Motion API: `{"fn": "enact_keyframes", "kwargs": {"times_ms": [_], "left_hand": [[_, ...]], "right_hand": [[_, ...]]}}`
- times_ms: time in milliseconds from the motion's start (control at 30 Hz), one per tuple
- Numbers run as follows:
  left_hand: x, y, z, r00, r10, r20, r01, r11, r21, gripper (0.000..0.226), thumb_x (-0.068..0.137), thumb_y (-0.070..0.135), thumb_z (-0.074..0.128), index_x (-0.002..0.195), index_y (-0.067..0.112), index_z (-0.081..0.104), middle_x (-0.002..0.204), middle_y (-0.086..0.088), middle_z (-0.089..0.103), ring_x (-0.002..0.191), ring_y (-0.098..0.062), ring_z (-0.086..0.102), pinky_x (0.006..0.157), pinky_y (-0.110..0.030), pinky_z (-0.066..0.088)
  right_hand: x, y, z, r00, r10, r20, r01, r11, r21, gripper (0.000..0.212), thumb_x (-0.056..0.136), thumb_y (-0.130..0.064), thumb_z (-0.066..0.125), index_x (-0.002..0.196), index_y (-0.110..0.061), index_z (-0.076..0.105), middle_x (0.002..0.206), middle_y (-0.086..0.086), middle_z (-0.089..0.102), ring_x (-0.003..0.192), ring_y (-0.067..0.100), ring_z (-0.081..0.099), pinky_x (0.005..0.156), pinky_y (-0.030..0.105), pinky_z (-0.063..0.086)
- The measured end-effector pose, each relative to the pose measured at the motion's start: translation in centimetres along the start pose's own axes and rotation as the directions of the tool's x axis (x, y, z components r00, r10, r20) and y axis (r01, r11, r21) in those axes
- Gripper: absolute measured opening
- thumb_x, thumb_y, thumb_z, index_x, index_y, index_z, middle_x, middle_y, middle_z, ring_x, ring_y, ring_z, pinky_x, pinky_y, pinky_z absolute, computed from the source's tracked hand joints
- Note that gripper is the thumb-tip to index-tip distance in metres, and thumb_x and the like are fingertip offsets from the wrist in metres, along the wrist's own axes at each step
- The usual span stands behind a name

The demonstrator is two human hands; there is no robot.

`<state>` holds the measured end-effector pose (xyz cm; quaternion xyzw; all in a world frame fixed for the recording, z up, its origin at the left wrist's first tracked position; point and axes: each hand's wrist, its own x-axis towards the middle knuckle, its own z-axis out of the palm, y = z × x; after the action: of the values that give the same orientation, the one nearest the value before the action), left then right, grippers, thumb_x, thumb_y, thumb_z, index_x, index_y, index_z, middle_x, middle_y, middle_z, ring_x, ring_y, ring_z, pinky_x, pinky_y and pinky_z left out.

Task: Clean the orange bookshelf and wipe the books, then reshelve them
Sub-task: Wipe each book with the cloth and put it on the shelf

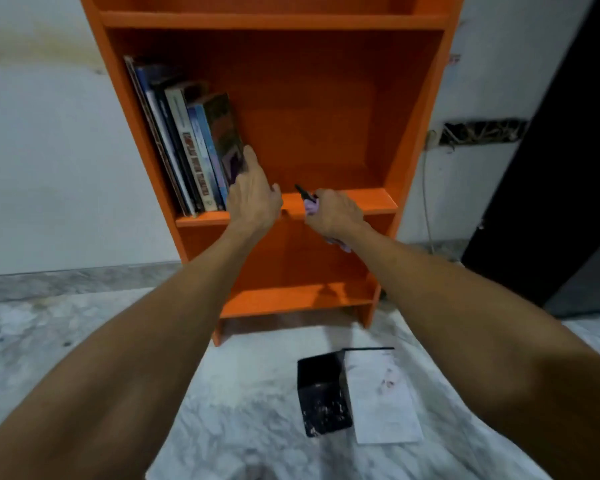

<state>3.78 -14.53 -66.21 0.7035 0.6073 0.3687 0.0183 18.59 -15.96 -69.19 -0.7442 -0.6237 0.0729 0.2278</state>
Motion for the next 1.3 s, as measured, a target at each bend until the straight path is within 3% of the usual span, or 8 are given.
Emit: {"fn": "enact_keyframes", "kwargs": {"times_ms": [133, 333, 433, 567, 700, 800, 1167, 1300], "left_hand": [[-8.8, 2.3, 5.2, 0.978, -0.059, 0.199, 0.077, 0.993, -0.084, 0.050, 0.095, 0.028, 0.053, 0.140, 0.011, 0.040, 0.114, -0.017, 0.064, 0.107, -0.039, 0.060, 0.077, -0.041, 0.045], [-21.5, 1.4, 15.2, 0.856, -0.067, 0.512, 0.169, 0.973, -0.155, 0.021, 0.094, 0.024, 0.050, 0.092, 0.011, 0.065, 0.084, -0.011, 0.067, 0.079, -0.031, 0.064, 0.062, -0.034, 0.047], [-27.4, 0.3, 20.2, 0.719, -0.191, 0.668, 0.340, 0.935, -0.099, 0.022, 0.091, 0.023, 0.052, 0.087, 0.009, 0.067, 0.083, -0.013, 0.068, 0.078, -0.030, 0.065, 0.068, -0.036, 0.054], [-32.6, -2.0, 25.4, 0.438, -0.326, 0.838, 0.536, 0.843, 0.048, 0.026, 0.091, 0.027, 0.057, 0.081, 0.004, 0.065, 0.084, -0.014, 0.068, 0.084, -0.032, 0.067, 0.072, -0.035, 0.053], [-35.3, -3.8, 29.7, 0.225, -0.501, 0.836, 0.709, 0.673, 0.212, 0.040, 0.092, 0.031, 0.058, 0.111, -0.004, 0.064, 0.105, -0.020, 0.068, 0.094, -0.033, 0.067, 0.072, -0.038, 0.056], [-36.6, -4.2, 31.6, 0.120, -0.581, 0.805, 0.805, 0.532, 0.264, 0.040, 0.093, 0.027, 0.059, 0.118, -0.004, 0.057, 0.113, -0.021, 0.063, 0.097, -0.033, 0.063, 0.074, -0.036, 0.052], [-37.9, -4.6, 33.6, 0.037, -0.680, 0.732, 0.961, 0.224, 0.160, 0.047, 0.085, 0.040, 0.060, 0.107, 0.000, 0.061, 0.099, -0.014, 0.063, 0.090, -0.030, 0.061, 0.086, -0.042, 0.055], [-37.6, -5.3, 33.6, -0.110, -0.578, 0.809, 0.967, 0.126, 0.222, 0.046, 0.081, 0.045, 0.063, 0.109, 0.009, 0.057, 0.104, -0.013, 0.062, 0.097, -0.030, 0.061, 0.089, -0.042, 0.053]], "right_hand": [[-5.3, 7.6, 1.5, 0.992, 0.127, 0.019, -0.128, 0.988, 0.090, 0.029, 0.086, -0.041, 0.058, 0.103, -0.018, 0.055, 0.092, 0.008, 0.062, 0.080, 0.033, 0.060, 0.066, 0.041, 0.052], [-14.1, 17.6, 7.3, 0.892, 0.426, 0.149, -0.451, 0.851, 0.270, 0.029, 0.087, -0.035, 0.066, 0.090, -0.009, 0.051, 0.078, 0.005, 0.054, 0.069, 0.026, 0.055, 0.056, 0.027, 0.040], [-18.1, 22.2, 10.9, 0.789, 0.569, 0.234, -0.613, 0.697, 0.371, 0.028, 0.089, -0.022, 0.068, 0.093, -0.009, 0.045, 0.085, 0.003, 0.052, 0.057, 0.010, 0.047, 0.033, 0.012, 0.033], [-21.7, 26.6, 16.2, 0.642, 0.679, 0.357, -0.759, 0.493, 0.426, 0.036, 0.087, -0.016, 0.073, 0.103, -0.007, 0.043, 0.084, -0.006, 0.049, 0.059, 0.003, 0.046, 0.030, 0.009, 0.031], [-22.8, 29.8, 21.2, 0.583, 0.732, 0.351, -0.808, 0.479, 0.343, 0.036, 0.087, -0.019, 0.072, 0.106, -0.007, 0.044, 0.097, 0.005, 0.056, 0.069, 0.012, 0.052, 0.035, 0.009, 0.032], [-22.7, 31.2, 24.0, 0.546, 0.757, 0.359, -0.837, 0.476, 0.269, 0.044, 0.088, -0.024, 0.069, 0.116, -0.004, 0.043, 0.114, 0.014, 0.062, 0.098, 0.028, 0.063, 0.061, 0.019, 0.042], [-22.8, 33.6, 25.8, 0.403, 0.834, 0.378, -0.915, 0.377, 0.143, 0.061, 0.077, -0.047, 0.078, 0.114, -0.008, 0.049, 0.102, 0.010, 0.060, 0.100, 0.032, 0.062, 0.078, 0.033, 0.047], [-22.5, 35.1, 25.3, 0.388, 0.859, 0.335, -0.919, 0.334, 0.209, 0.038, 0.082, -0.043, 0.063, 0.103, -0.011, 0.055, 0.095, 0.009, 0.067, 0.082, 0.027, 0.063, 0.075, 0.035, 0.054]]}}
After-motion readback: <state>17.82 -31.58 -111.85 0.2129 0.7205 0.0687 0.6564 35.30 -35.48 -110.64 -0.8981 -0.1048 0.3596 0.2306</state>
